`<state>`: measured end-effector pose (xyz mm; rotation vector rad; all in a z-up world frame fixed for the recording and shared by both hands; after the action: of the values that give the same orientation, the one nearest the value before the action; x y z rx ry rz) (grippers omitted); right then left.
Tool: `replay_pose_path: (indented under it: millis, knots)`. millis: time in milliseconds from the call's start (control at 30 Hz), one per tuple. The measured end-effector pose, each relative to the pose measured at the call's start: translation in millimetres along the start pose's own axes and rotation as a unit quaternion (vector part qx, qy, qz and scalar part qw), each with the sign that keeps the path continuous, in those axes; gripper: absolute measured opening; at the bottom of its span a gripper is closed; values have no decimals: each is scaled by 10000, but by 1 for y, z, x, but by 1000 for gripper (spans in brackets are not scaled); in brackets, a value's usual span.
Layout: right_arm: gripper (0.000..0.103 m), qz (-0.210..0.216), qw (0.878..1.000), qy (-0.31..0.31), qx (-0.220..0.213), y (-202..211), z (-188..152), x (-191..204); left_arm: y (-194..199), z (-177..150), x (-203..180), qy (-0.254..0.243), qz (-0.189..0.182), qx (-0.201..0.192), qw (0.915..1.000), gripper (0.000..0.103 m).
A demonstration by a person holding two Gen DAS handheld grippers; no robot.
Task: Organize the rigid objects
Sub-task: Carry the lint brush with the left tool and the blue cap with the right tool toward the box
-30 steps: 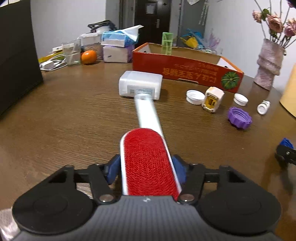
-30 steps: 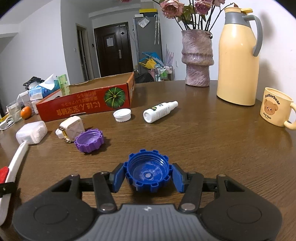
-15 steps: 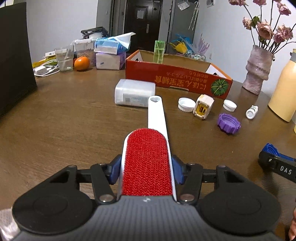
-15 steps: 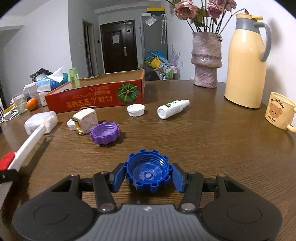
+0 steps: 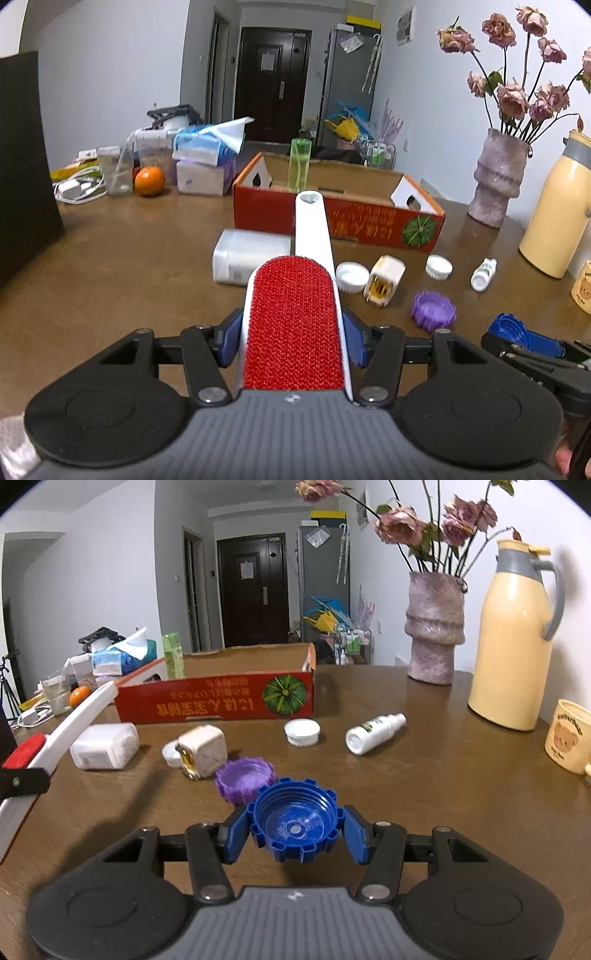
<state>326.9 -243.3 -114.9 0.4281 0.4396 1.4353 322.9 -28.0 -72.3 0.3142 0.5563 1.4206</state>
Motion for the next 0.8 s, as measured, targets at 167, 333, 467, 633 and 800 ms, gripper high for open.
replay_pose_path:
  millis: [167, 333, 467, 633, 800]
  knots:
    - [53, 75, 9999, 27, -144, -2, 19, 12, -10, 20, -8, -75, -65, -89, 9999, 57]
    - [53, 157, 9994, 24, -310, -6, 40, 23, -25, 39, -14, -104, -119, -136, 9998, 57]
    - [53, 200, 9989, -1, -435, -13, 57, 30, -36, 55, -19, -112, -141, -208, 9996, 57]
    - [53, 185, 9982, -57, -569, -23, 77, 35, -50, 74, -23, -84, -162, -322, 9993, 57]
    - [53, 180, 9975, -152, -663, -37, 95, 36, -65, 95, -27, -79, -132, -476, 9988, 57]
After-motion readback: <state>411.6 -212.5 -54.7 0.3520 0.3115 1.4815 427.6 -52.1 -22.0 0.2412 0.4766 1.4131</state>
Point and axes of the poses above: each gripper's, at about its wrist camera, not at the fingertips, and y roughly against the way its jaws point, x to its left, z to its top, the point moved 10 cm from there along -y, roughly the way its jaws point, and after that the axes turned 9 degrees about -z, right-handed, at the moved point
